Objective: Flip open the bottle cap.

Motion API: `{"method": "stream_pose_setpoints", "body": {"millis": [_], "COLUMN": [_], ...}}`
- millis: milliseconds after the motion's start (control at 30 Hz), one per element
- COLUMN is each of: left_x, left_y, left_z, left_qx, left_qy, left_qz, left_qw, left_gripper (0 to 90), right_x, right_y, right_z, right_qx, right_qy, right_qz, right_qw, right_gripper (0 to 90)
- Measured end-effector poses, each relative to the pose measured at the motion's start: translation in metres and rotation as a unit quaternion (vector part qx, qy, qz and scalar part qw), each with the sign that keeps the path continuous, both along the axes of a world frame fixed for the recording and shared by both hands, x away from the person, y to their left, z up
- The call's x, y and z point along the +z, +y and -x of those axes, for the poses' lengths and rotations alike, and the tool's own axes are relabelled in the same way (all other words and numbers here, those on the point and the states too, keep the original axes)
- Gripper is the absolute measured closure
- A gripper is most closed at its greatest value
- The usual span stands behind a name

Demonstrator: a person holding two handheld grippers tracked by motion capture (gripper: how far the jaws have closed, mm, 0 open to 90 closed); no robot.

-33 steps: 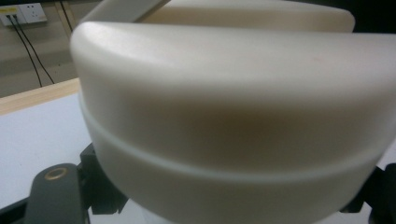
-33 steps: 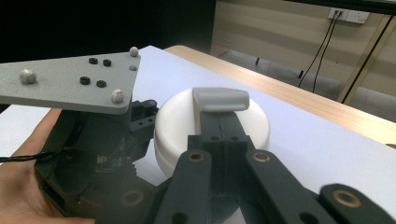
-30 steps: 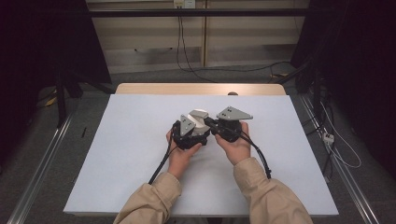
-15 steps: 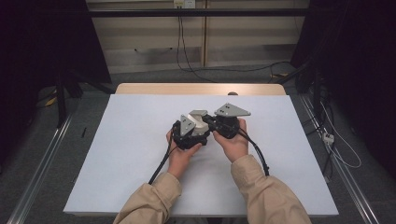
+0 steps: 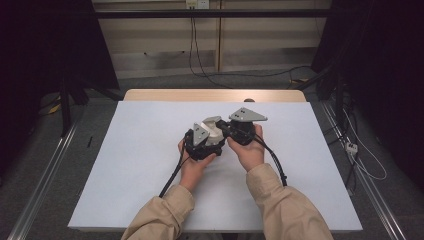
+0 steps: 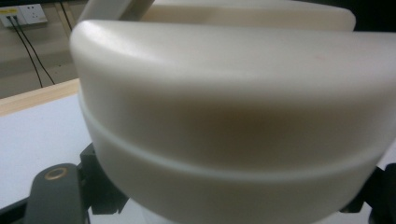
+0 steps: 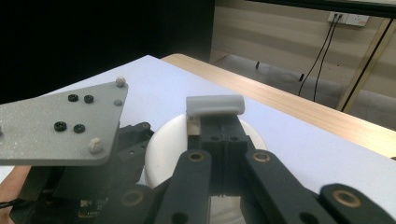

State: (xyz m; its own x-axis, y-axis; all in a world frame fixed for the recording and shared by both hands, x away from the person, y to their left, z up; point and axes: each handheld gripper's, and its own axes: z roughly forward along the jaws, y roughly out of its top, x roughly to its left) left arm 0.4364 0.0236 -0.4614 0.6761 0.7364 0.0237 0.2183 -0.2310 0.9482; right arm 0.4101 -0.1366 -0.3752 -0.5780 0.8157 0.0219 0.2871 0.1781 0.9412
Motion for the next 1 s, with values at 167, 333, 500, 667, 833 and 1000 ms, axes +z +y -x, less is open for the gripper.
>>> {"method": "stream_pose_setpoints", "body": {"millis": [167, 333, 500, 667, 833, 1000], "left_x": [0.0, 0.0, 0.0, 0.0, 0.0, 0.0], "left_y": [0.0, 0.0, 0.0, 0.0, 0.001, 0.0], "left_z": [0.0, 0.0, 0.0, -0.001, -0.001, -0.001], "left_qx": [0.001, 0.002, 0.002, 0.002, 0.002, 0.002], "left_qy": [0.001, 0.002, 0.002, 0.004, 0.005, 0.004], "left_qz": [0.005, 0.006, 0.006, 0.005, 0.006, 0.005], "left_qw": [1.0, 1.0, 1.0, 1.0, 1.0, 1.0], "left_gripper": [18.8, 18.8, 18.8, 18.8, 18.8, 18.8], "right_x": [0.002, 0.004, 0.006, 0.007, 0.009, 0.01], "right_y": [0.002, 0.003, 0.004, 0.006, 0.008, 0.009], "right_z": [-0.002, -0.004, -0.005, -0.007, -0.009, -0.011], "right_qx": [0.001, 0.002, 0.002, 0.003, 0.005, 0.007], "right_qy": [-0.002, -0.002, -0.003, -0.005, -0.006, -0.005], "right_qz": [0.001, 0.0, 0.0, 0.004, 0.003, 0.001], "right_qw": [1.0, 1.0, 1.0, 1.0, 1.0, 1.0], "right_gripper": [90.0, 90.0, 90.0, 90.0, 90.0, 90.0]}}
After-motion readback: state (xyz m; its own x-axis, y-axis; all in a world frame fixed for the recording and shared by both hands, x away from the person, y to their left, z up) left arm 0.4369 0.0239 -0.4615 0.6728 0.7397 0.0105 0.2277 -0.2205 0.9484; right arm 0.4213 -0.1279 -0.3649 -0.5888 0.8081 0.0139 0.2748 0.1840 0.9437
